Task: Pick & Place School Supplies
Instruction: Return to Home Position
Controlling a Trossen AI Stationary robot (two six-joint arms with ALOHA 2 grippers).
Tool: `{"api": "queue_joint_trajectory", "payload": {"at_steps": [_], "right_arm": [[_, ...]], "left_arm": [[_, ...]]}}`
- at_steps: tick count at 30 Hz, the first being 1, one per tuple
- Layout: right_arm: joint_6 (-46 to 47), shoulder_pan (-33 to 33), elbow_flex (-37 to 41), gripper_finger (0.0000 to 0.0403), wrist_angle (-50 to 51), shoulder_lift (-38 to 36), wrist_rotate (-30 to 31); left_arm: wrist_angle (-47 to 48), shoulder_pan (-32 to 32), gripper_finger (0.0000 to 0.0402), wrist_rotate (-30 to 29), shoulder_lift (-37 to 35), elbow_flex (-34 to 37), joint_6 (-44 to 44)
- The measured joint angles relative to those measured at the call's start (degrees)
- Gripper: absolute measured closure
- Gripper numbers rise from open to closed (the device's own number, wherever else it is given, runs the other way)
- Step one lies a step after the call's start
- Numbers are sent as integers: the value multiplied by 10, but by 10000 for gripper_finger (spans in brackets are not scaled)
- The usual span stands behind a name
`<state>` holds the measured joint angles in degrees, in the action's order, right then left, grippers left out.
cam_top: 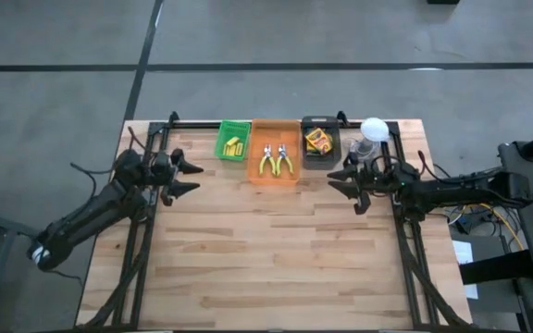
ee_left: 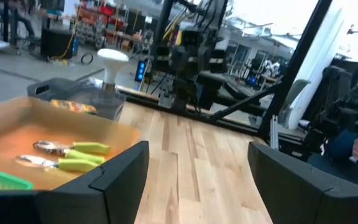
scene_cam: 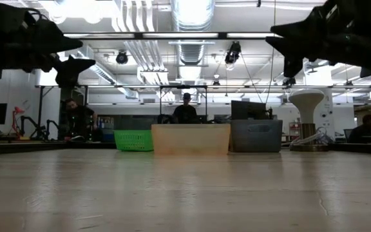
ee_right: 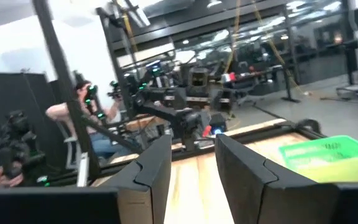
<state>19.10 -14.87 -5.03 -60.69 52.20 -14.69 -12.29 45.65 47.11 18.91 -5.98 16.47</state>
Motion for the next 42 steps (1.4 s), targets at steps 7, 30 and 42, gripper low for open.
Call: {"api": "queue_joint_trajectory", "payload": {"at_steps": [7, 30, 42], "right_arm": [[4, 0, 29, 280, -21, -24, 14], [7, 0, 45, 285, 274, -377, 12], [26, 0, 45, 274, 435, -520, 27]], "left_arm": [[5, 0, 122, -1, -66, 54, 44], [154, 1, 122, 18, -189, 33, 42], [247, 1, 122, 23, -189, -15, 12]]}}
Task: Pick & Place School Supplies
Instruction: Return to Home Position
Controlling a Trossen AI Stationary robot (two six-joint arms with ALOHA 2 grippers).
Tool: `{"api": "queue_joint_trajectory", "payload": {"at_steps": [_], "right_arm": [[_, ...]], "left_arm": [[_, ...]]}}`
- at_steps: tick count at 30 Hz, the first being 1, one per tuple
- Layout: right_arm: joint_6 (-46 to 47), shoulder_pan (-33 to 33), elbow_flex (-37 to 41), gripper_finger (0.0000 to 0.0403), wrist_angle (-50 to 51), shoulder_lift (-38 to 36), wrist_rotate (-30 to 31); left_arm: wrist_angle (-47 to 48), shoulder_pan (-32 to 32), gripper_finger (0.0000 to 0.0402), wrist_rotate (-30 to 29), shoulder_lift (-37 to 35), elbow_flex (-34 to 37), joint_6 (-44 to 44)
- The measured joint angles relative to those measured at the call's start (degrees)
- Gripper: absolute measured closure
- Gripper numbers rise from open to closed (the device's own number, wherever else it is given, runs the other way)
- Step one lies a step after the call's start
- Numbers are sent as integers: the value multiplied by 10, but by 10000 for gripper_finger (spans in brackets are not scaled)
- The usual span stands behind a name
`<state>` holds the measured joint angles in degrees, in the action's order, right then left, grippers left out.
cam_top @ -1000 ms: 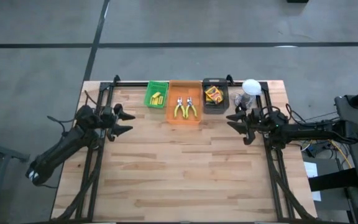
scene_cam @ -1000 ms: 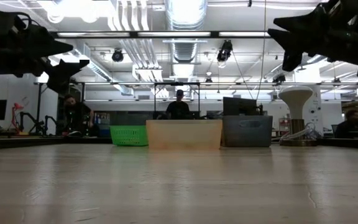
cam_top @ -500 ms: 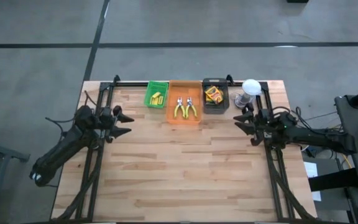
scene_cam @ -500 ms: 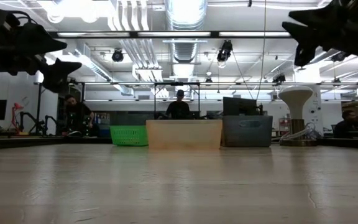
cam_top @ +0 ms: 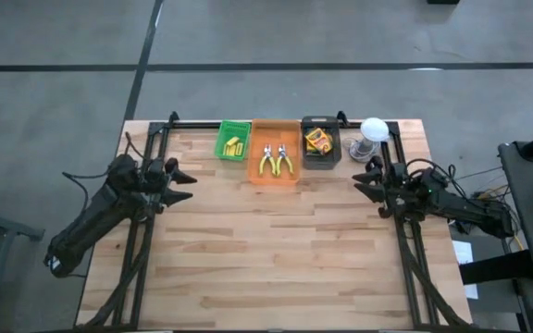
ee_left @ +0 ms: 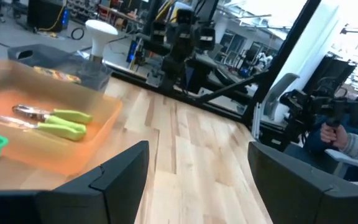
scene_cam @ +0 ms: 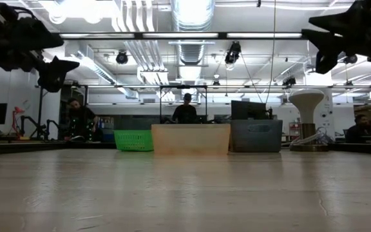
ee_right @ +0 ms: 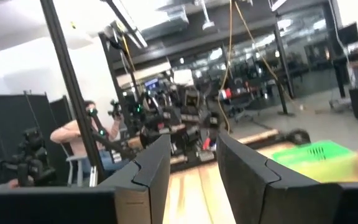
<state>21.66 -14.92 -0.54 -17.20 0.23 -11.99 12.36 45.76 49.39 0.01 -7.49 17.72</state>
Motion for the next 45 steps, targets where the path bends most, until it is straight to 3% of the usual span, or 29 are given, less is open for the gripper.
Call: {"api": "queue_joint_trajectory", "payload": {"at_steps": [10, 14, 19, 26, 35, 40, 45], "right_arm": [[9, 0, 0, 280, 33, -2, -5], [9, 0, 0, 285, 33, -2, -2], [6, 0, 0, 286, 33, -2, 0], [8, 0, 0, 280, 33, -2, 1], [9, 0, 0, 282, 32, -2, 2], [9, 0, 0, 287, 32, -2, 2], [6, 0, 0, 282, 32, -2, 1]], "left_arm": [[3, 0, 122, 2, 0, -11, -26], [-13, 0, 122, 8, 0, -8, 29], [-19, 0, 122, -11, 0, -2, 38], [-97, -1, 122, 38, 0, 2, 47], [-123, -1, 122, 32, 0, 21, 23], [-174, -2, 122, 27, 0, 70, 68], [-186, -3, 122, 5, 0, 70, 63]]}}
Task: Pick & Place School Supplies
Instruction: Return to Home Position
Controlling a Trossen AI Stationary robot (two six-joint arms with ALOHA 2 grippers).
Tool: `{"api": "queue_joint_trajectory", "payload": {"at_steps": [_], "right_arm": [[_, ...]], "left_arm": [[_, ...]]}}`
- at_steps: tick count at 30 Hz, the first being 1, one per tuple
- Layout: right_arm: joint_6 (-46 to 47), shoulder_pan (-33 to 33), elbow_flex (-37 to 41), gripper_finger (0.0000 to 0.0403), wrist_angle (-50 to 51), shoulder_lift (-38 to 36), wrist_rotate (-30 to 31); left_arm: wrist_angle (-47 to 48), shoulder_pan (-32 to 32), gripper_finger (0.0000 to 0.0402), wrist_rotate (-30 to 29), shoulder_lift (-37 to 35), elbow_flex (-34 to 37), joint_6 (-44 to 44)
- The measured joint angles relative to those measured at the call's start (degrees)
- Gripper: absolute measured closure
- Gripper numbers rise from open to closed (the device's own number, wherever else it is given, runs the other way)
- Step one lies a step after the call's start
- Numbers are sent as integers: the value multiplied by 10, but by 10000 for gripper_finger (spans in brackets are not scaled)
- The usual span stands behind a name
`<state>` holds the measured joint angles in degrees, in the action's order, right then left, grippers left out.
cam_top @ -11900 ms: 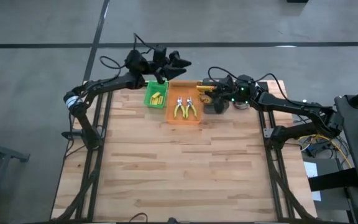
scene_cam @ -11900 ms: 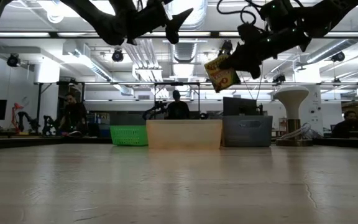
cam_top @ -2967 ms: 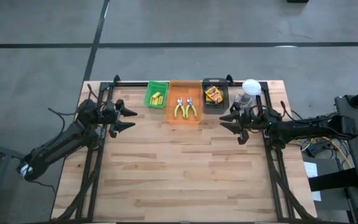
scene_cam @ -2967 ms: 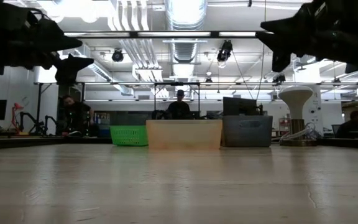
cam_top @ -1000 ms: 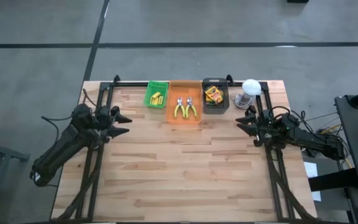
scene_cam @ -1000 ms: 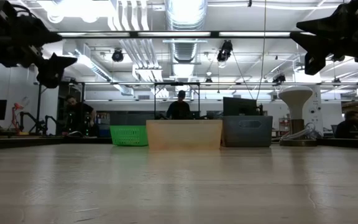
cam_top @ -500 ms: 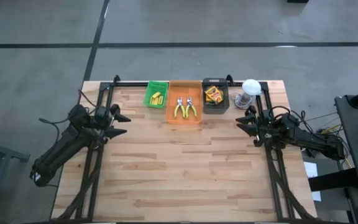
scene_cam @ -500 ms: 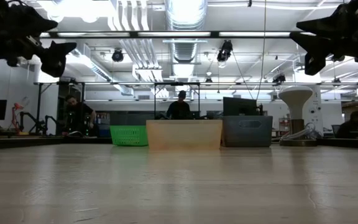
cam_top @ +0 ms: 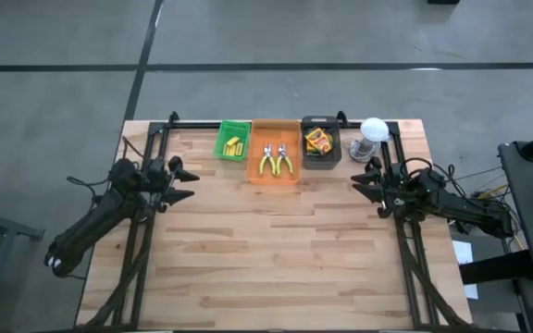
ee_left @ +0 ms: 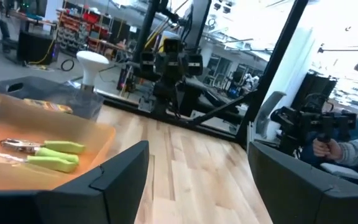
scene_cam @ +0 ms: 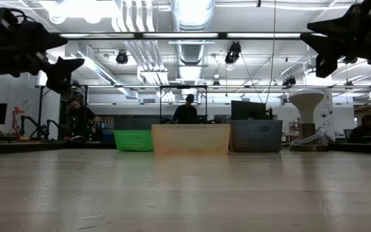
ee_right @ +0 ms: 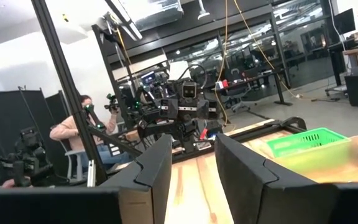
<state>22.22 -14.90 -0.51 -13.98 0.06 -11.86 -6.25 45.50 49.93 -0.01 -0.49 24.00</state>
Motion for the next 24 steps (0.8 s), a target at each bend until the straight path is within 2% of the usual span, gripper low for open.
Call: {"api": "queue_joint_trajectory", "payload": {"at_steps": [14, 24], "right_arm": [[32, 0, 0, 277, 40, 2, -1], [33, 0, 0, 287, 46, 9, -1]], "left_arm": [[26, 0, 122, -1, 0, 0, -14], [28, 0, 122, 0, 4, 1, 21]]}}
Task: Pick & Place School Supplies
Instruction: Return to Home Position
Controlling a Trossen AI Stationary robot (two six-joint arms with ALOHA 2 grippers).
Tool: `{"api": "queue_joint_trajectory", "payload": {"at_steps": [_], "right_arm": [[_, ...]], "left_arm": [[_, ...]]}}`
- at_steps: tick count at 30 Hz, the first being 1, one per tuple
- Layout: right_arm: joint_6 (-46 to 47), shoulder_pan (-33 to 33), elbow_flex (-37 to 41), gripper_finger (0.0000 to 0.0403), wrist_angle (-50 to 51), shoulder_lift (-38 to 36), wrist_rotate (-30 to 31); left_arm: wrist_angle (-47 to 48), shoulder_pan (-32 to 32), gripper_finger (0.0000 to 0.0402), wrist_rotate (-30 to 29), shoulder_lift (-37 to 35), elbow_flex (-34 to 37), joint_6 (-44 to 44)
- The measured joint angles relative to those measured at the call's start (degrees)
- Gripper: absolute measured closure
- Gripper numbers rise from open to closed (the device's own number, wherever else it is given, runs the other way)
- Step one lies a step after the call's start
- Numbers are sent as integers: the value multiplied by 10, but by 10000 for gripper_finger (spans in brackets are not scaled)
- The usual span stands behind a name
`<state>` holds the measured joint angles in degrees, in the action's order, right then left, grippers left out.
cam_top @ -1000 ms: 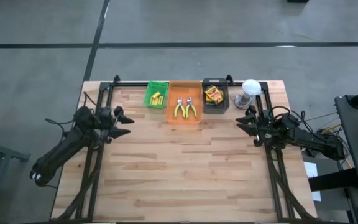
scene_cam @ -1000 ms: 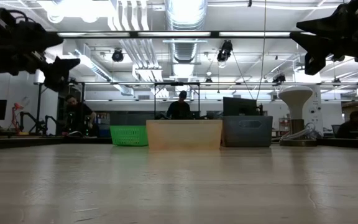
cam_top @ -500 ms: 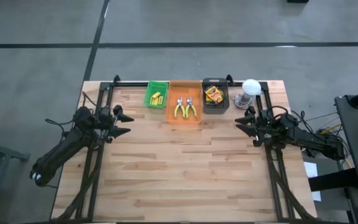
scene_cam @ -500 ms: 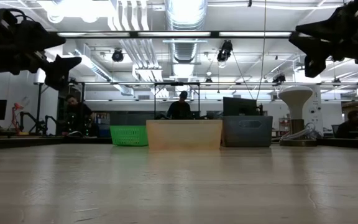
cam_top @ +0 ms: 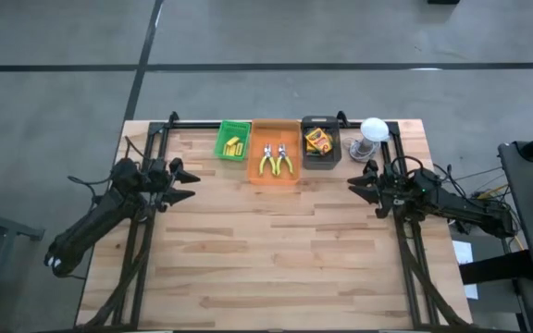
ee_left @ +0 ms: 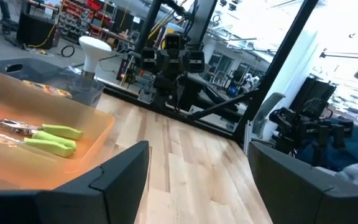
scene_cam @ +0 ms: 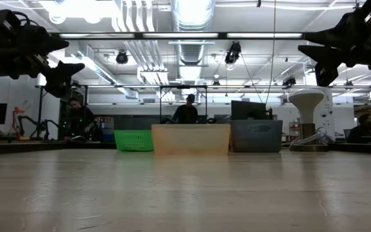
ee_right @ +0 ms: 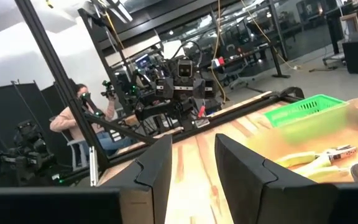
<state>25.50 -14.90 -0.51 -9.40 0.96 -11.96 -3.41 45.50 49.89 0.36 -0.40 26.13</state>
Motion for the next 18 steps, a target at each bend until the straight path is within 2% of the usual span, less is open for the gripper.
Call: {"api": "queue_joint_trajectory", "payload": {"at_steps": [18], "right_arm": [[0, 0, 0, 277, 0, 0, 0]], "left_arm": [[3, 0, 122, 0, 0, 0, 0]]}}
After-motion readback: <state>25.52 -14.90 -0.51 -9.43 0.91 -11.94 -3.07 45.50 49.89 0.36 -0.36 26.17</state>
